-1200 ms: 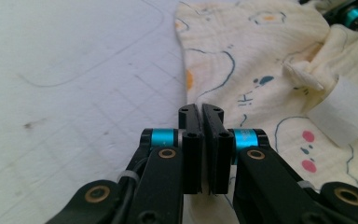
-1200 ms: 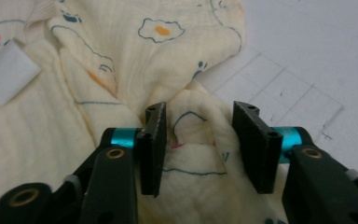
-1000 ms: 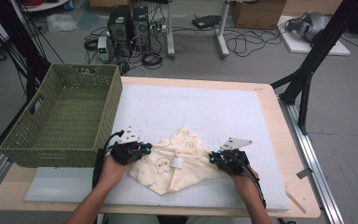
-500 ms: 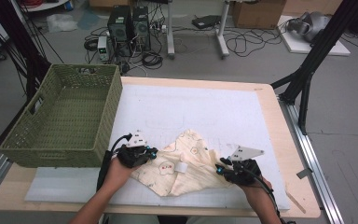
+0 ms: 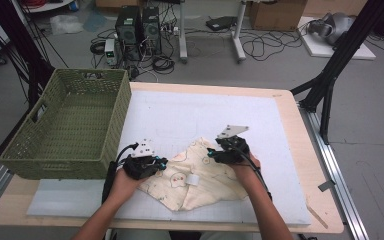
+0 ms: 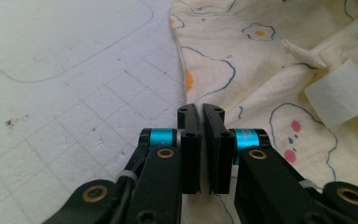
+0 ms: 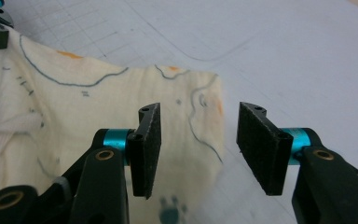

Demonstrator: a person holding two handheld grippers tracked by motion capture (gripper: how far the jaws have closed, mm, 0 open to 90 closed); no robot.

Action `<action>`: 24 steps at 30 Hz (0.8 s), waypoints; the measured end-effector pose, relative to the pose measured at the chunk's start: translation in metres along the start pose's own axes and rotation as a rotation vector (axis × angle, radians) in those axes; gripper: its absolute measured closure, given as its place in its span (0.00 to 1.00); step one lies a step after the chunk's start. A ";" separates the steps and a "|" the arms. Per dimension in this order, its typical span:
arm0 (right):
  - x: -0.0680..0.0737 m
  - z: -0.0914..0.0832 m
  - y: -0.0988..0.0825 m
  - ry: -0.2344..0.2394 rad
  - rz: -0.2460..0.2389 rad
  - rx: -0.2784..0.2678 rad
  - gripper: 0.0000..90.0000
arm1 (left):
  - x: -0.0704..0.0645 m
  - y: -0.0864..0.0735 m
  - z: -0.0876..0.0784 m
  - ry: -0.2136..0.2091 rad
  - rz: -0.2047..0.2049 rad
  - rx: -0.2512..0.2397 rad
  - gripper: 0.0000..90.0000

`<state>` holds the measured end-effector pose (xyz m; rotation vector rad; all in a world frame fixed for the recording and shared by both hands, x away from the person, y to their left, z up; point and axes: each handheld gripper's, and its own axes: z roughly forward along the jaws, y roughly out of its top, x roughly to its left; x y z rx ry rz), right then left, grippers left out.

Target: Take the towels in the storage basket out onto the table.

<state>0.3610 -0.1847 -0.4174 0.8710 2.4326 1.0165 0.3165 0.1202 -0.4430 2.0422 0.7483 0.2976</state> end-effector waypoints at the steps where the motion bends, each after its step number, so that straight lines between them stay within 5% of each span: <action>1: 0.003 0.008 0.003 0.006 -0.012 0.011 0.55 | 0.001 0.000 0.000 -0.001 0.001 -0.002 0.95; 4: 0.004 0.030 0.007 0.023 -0.020 0.061 0.53 | 0.001 0.000 -0.001 0.000 0.002 -0.003 0.95; 7: -0.004 0.041 0.005 0.084 0.040 0.063 0.56 | 0.001 -0.001 -0.001 -0.004 0.003 -0.010 0.95; 10: -0.009 0.040 0.005 0.127 0.048 0.056 0.94 | 0.002 -0.001 -0.002 -0.005 0.004 -0.013 0.95; 12: -0.008 0.040 0.006 0.125 0.029 0.065 0.98 | 0.002 0.000 -0.001 -0.002 0.003 -0.019 0.94; 14: -0.010 0.038 0.008 0.065 0.004 0.054 0.98 | 0.002 0.000 -0.002 0.019 -0.005 -0.030 0.83; 17: -0.022 0.029 0.008 -0.063 0.050 0.030 0.98 | 0.005 0.000 -0.005 0.048 -0.048 -0.052 0.63; 21: -0.040 0.010 0.004 -0.292 0.097 0.030 0.98 | 0.008 -0.001 -0.006 0.070 -0.077 -0.053 0.53; 24: -0.052 0.001 -0.004 -0.401 0.153 0.048 0.98 | 0.008 -0.002 -0.005 0.074 -0.081 -0.041 0.52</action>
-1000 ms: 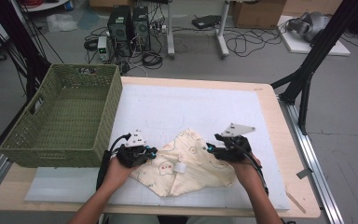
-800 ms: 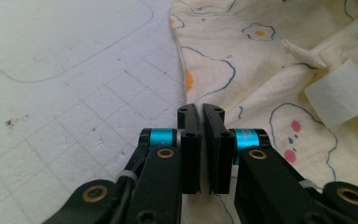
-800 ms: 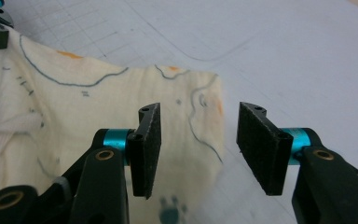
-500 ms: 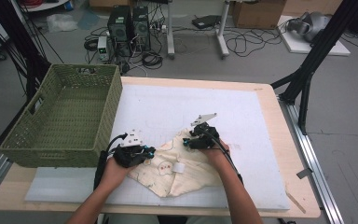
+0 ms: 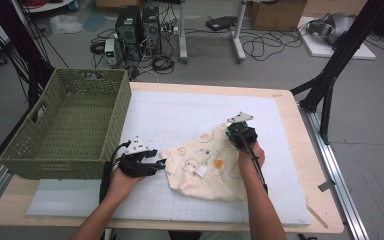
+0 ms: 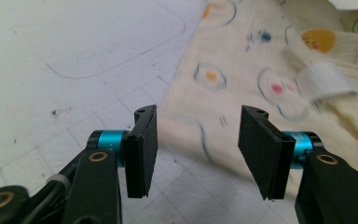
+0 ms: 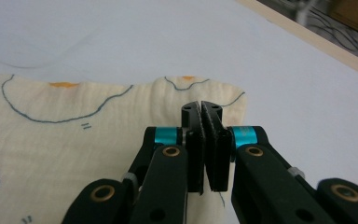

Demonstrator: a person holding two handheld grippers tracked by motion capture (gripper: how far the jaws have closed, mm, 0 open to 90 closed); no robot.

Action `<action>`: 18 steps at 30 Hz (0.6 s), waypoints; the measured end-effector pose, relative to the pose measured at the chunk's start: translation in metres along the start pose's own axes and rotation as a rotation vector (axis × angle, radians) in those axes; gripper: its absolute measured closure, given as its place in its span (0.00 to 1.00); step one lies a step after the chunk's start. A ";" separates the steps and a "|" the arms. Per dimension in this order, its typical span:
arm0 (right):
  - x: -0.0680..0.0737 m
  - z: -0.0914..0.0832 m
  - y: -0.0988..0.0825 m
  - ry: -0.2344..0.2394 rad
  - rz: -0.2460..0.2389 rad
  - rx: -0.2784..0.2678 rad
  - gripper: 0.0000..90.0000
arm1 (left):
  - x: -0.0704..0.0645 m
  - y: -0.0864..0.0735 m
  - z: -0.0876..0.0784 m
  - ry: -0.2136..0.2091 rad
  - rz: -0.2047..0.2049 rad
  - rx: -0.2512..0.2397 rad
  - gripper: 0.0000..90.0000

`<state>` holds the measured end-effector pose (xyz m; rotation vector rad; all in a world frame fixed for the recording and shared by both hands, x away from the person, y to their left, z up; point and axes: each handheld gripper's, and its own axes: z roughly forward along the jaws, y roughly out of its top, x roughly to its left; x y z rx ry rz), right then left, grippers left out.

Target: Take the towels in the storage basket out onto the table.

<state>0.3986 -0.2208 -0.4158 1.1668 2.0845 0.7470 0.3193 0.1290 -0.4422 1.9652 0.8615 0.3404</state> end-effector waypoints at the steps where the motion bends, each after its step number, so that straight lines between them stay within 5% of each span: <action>1: -0.003 0.000 -0.003 -0.004 0.016 0.019 0.97 | 0.000 0.000 0.000 0.002 -0.002 0.001 0.51; 7: -0.015 -0.017 -0.021 0.085 0.058 -0.043 0.80 | 0.003 0.001 0.002 -0.010 -0.059 -0.036 0.51; 10: -0.025 -0.033 -0.030 0.091 0.061 -0.084 0.74 | 0.002 0.005 0.008 -0.007 -0.064 -0.029 0.51; 15: -0.041 -0.055 -0.044 0.115 0.081 -0.100 0.72 | 0.000 0.018 0.027 0.016 -0.063 0.038 0.50; 18: -0.046 -0.064 -0.056 0.115 0.084 -0.113 0.72 | -0.002 0.024 0.041 0.038 -0.029 0.095 0.48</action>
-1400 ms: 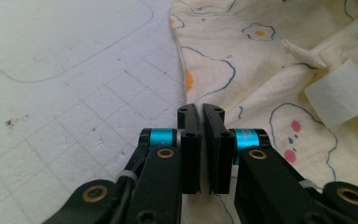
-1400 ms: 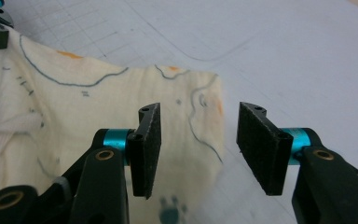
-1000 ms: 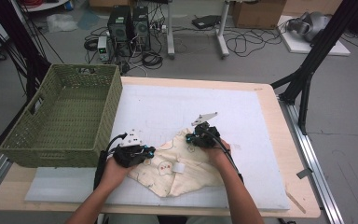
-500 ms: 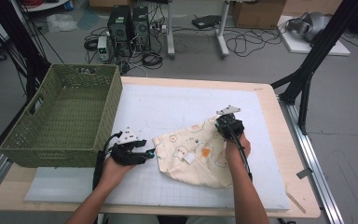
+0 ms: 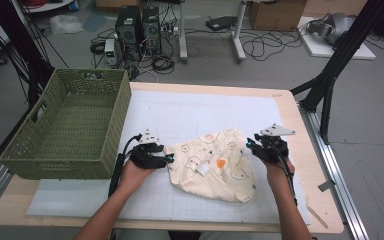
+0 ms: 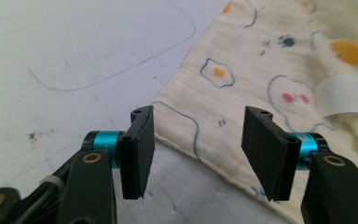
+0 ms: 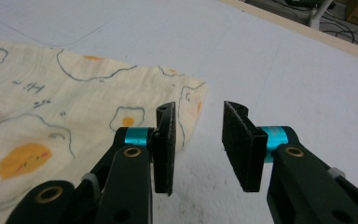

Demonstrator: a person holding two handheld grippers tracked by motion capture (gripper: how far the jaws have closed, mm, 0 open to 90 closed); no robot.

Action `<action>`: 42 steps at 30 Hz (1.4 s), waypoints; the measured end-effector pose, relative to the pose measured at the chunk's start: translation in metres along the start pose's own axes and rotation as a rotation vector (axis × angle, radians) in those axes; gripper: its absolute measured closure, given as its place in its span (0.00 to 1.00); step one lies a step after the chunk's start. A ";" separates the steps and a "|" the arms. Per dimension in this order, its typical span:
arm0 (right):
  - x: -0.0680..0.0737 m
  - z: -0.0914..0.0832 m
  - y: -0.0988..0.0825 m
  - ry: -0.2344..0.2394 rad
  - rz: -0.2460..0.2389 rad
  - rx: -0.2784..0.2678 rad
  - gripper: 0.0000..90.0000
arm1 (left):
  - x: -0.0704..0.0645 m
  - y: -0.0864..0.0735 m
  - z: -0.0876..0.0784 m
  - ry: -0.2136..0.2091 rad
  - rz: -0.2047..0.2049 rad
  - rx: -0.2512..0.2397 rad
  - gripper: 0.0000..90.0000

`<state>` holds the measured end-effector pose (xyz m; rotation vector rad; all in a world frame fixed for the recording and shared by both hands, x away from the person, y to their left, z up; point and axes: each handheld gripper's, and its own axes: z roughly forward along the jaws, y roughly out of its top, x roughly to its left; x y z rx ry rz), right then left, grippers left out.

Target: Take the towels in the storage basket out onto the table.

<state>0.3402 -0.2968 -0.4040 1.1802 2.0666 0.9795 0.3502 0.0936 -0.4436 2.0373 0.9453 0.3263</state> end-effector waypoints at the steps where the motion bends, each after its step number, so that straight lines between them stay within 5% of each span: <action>1: -0.002 -0.002 -0.004 0.000 0.000 -0.003 0.72 | -0.002 0.002 0.004 0.000 0.013 0.010 0.48; 6: -0.007 -0.007 -0.025 0.018 0.045 -0.023 0.72 | -0.014 0.011 0.019 0.047 0.132 0.060 0.52; 8: -0.008 -0.005 -0.032 0.026 0.059 -0.015 0.72 | -0.016 0.013 0.021 0.025 0.151 0.058 0.67; 10: -0.007 -0.004 -0.034 0.029 0.054 -0.004 0.73 | -0.019 0.016 0.023 0.069 0.203 0.070 0.95; 16: -0.004 -0.004 -0.032 0.044 0.049 -0.034 0.74 | 0.003 0.032 0.027 0.171 0.146 0.068 0.98; 22: 0.003 0.005 -0.031 0.055 0.033 -0.015 0.77 | 0.033 0.037 0.022 0.285 0.076 -0.065 0.98; 26: 0.013 0.012 -0.027 0.084 0.025 -0.014 0.74 | 0.043 0.032 0.025 0.253 0.015 -0.070 0.97; 29: 0.021 0.020 -0.022 0.106 0.011 -0.011 0.68 | 0.041 0.031 0.025 0.204 -0.014 -0.061 0.75; 32: 0.026 0.033 -0.018 0.100 0.019 0.007 0.63 | 0.041 0.029 0.027 0.230 -0.019 -0.019 0.53; 38: 0.040 0.061 -0.009 0.136 0.004 0.074 0.64 | 0.042 0.023 0.028 0.230 -0.041 0.023 0.51; 41: 0.040 0.066 -0.006 0.179 -0.010 0.069 0.81 | 0.039 0.021 0.027 0.229 -0.018 0.018 0.59; 42: 0.041 0.066 -0.005 0.198 -0.015 0.069 0.88 | 0.038 0.022 0.026 0.202 -0.002 0.019 0.71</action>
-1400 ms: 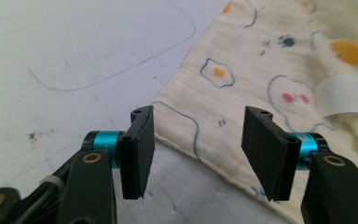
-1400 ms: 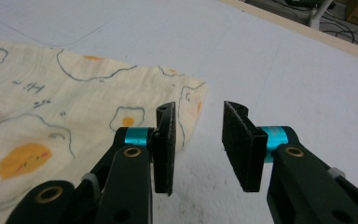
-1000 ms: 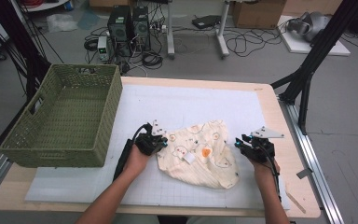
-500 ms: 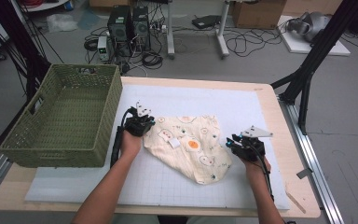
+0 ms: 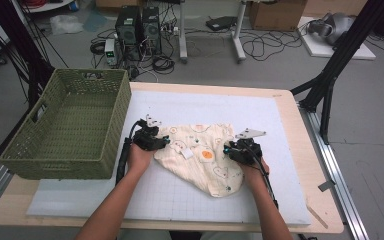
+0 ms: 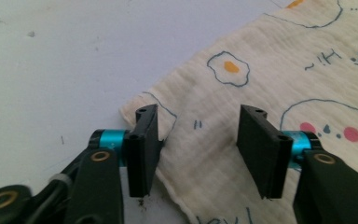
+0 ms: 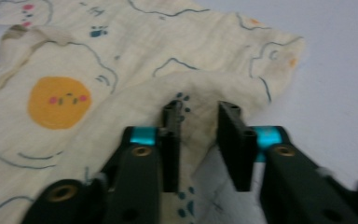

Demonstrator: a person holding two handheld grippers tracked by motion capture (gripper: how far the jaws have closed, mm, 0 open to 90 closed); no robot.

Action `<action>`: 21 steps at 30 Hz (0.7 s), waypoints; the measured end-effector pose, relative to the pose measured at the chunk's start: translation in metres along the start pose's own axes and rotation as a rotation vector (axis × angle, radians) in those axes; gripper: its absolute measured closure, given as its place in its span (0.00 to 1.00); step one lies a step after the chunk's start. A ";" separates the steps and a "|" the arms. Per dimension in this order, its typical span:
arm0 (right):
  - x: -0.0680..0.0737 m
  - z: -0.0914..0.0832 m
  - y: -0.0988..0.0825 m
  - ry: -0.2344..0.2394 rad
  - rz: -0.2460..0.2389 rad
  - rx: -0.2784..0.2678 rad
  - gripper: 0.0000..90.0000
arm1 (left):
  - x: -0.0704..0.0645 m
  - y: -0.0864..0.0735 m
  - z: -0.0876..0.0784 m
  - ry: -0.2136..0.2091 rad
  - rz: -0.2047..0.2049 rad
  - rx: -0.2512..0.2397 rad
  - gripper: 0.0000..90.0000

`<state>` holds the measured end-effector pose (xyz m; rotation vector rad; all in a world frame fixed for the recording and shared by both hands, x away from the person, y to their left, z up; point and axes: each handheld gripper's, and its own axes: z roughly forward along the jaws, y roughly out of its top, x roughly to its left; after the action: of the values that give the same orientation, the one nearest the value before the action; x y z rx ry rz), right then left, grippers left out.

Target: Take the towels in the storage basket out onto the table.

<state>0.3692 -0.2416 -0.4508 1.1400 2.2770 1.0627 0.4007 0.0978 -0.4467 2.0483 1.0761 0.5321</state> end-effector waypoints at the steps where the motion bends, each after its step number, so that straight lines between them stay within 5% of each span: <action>1: 0.001 0.000 0.000 0.015 -0.006 0.002 0.93 | -0.002 0.000 0.000 -0.005 0.023 0.003 0.89; 3: 0.003 -0.001 0.001 0.006 -0.026 0.011 0.96 | -0.006 0.002 0.002 0.007 0.041 -0.002 0.97; 6: 0.001 -0.005 0.001 -0.063 -0.033 0.029 0.97 | -0.003 0.003 0.005 0.010 0.015 -0.032 0.98; 12: -0.021 -0.019 -0.005 -0.160 0.047 0.016 0.97 | 0.000 0.021 0.012 0.022 0.014 -0.045 0.98; 16: -0.026 -0.023 -0.007 -0.166 0.048 0.003 0.97 | -0.002 0.030 0.023 0.028 0.019 -0.045 0.98; 21: -0.031 -0.033 -0.008 -0.258 0.059 -0.018 0.97 | -0.003 0.047 0.036 0.030 0.038 -0.036 0.98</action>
<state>0.3634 -0.2845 -0.4363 1.2648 2.0407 0.8973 0.4463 0.0625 -0.4328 2.0390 1.0396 0.5985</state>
